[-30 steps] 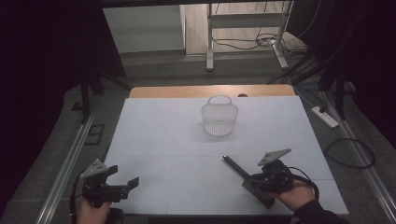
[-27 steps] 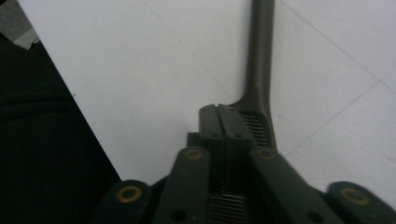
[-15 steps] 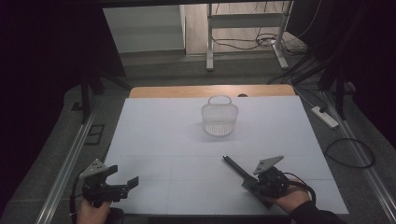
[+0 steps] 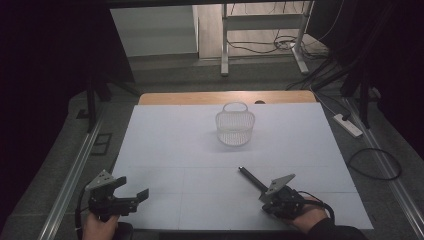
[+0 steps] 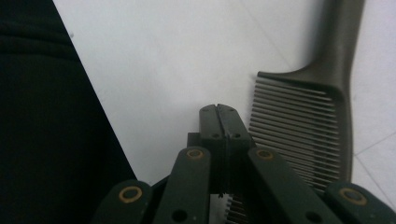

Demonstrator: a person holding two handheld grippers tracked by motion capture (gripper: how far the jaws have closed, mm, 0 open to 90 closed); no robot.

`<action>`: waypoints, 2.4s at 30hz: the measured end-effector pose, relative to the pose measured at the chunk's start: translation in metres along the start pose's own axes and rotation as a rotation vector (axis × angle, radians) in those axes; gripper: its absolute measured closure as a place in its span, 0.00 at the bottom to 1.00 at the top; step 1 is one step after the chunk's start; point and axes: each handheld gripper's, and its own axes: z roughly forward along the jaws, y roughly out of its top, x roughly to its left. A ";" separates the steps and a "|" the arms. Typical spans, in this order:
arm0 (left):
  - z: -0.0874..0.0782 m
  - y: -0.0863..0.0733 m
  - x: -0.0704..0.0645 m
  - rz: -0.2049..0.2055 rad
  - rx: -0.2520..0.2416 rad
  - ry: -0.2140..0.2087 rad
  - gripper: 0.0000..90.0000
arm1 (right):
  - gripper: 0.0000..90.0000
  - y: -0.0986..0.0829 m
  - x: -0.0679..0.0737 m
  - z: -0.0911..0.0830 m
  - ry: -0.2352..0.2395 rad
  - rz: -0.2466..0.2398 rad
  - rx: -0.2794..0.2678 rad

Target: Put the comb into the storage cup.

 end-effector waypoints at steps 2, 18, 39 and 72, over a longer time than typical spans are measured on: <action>0.000 0.000 0.000 0.000 0.000 -0.001 0.01 | 1.00 0.000 0.001 0.002 -0.010 -0.008 0.017; 0.001 0.001 0.001 -0.006 -0.001 -0.004 0.01 | 1.00 -0.006 -0.013 -0.004 -0.084 0.017 0.033; 0.002 0.002 0.001 -0.009 0.001 -0.005 0.01 | 1.00 -0.006 -0.043 -0.008 -0.193 0.067 0.028; 0.003 0.003 0.002 -0.020 0.000 -0.008 0.01 | 1.00 -0.010 -0.105 -0.017 -0.311 0.235 -0.007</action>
